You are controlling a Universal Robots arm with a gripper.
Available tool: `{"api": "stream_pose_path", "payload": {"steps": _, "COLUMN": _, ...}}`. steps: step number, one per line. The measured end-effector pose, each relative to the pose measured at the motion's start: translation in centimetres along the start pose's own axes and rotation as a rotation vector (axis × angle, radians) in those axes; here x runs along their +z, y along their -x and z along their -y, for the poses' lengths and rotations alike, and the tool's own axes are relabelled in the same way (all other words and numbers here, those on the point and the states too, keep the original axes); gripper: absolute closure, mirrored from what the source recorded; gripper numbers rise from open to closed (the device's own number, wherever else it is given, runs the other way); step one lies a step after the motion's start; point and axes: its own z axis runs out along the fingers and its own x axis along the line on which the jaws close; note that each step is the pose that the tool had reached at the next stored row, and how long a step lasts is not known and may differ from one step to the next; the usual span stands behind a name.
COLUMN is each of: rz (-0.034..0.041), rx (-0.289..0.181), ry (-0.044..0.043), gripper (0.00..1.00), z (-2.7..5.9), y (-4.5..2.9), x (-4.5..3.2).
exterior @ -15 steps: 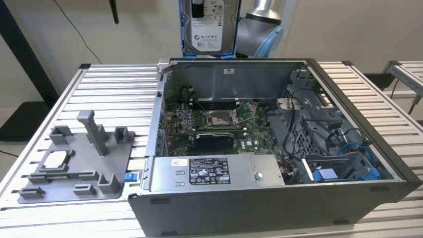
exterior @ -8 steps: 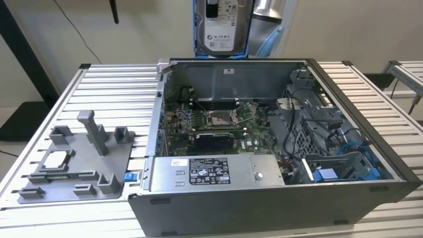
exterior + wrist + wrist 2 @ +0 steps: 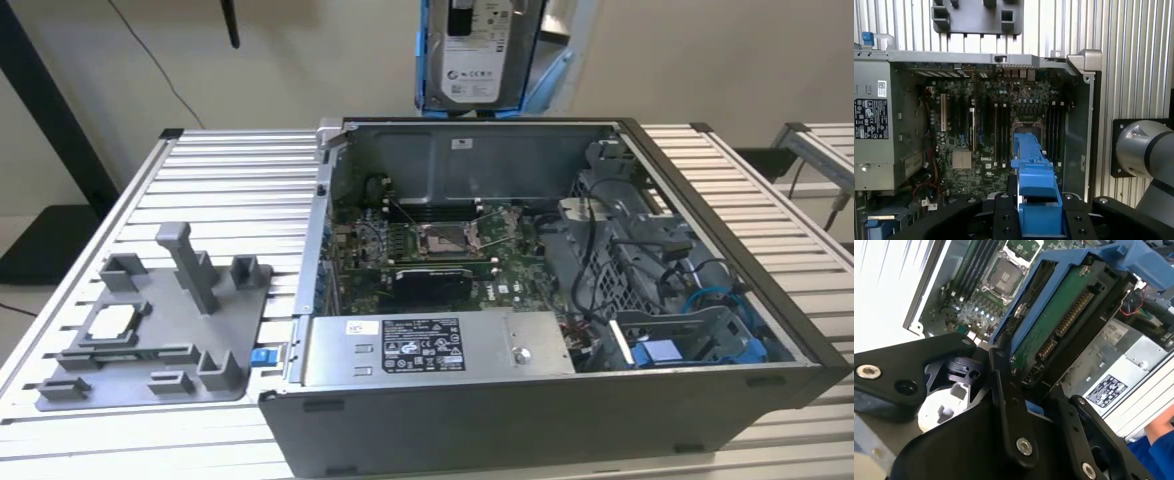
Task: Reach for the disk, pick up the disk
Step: 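Pick up the disk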
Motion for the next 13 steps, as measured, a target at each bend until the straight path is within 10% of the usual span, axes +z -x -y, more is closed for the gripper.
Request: {"api": "stream_pose_path", "payload": {"steps": 13, "rz": 0.0000, "rx": 0.000, "ry": 0.0000, "gripper": 1.00, "z": 4.38, "y": 0.06, "x": 0.11}}
